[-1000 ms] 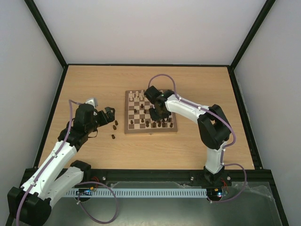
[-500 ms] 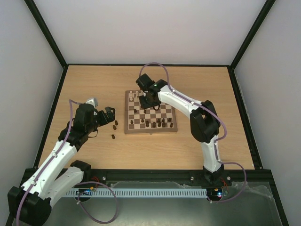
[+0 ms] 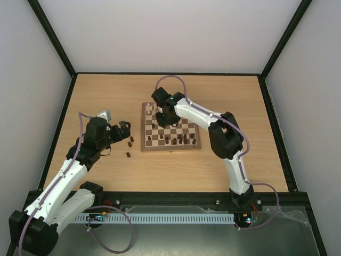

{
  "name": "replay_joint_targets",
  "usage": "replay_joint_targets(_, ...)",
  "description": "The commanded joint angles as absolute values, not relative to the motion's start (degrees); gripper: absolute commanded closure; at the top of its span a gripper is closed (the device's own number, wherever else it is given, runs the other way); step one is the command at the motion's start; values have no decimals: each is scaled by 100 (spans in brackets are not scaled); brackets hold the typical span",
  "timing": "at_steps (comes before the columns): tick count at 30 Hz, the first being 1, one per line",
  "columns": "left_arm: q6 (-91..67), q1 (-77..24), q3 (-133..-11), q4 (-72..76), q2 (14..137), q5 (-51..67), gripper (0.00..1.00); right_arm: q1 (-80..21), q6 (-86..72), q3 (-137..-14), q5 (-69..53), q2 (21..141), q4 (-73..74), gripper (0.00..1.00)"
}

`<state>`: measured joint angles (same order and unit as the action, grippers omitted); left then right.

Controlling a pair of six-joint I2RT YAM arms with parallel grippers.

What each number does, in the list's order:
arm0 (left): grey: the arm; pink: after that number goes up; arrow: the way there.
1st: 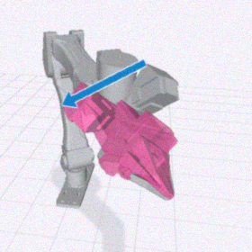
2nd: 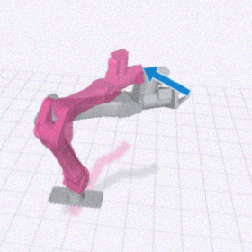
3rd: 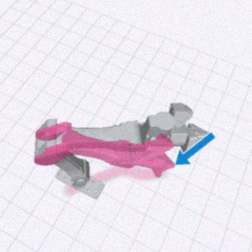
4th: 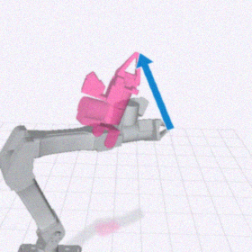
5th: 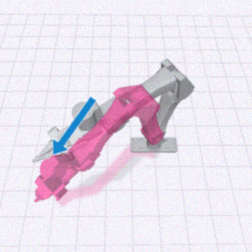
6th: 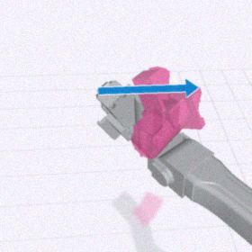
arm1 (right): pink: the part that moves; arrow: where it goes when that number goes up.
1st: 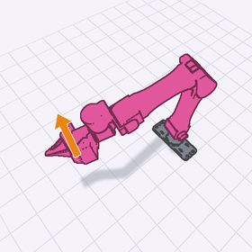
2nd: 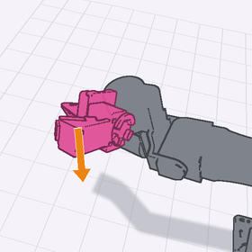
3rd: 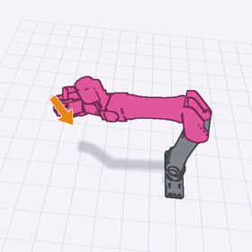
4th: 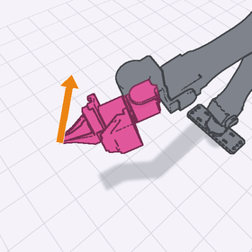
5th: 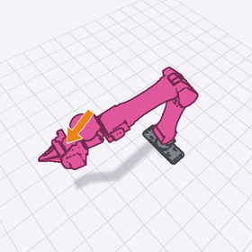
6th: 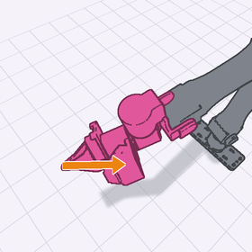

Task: Set up the chess pieces on the board
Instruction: Pick up the chess piece from the chessboard.

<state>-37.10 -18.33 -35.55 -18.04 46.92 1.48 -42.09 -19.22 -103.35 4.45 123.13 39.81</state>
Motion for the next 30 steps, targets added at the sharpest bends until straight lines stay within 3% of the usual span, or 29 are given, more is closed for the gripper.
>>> replay_joint_targets(1,-3726,-1805,-3457,-1697,4700,97,1,-4253,-1837,-10509,368,12487,4286,71)
replay_joint_targets(10,-3718,-1804,-3441,-1679,4709,96,1,-4280,-1819,-10498,367,12606,4280,76)
replay_joint_targets(13,-3715,-1808,-3441,-1679,4707,113,1,-4280,-1826,-10507,416,12613,4284,84)
replay_joint_targets(19,-3711,-1802,-3439,-1700,4685,104,1,-4279,-1845,-10507,521,12587,4280,89)
replay_joint_targets(30,-3715,-1803,-3429,-1684,4663,152,1,-4342,-1896,-9781,757,11720,4333,91)
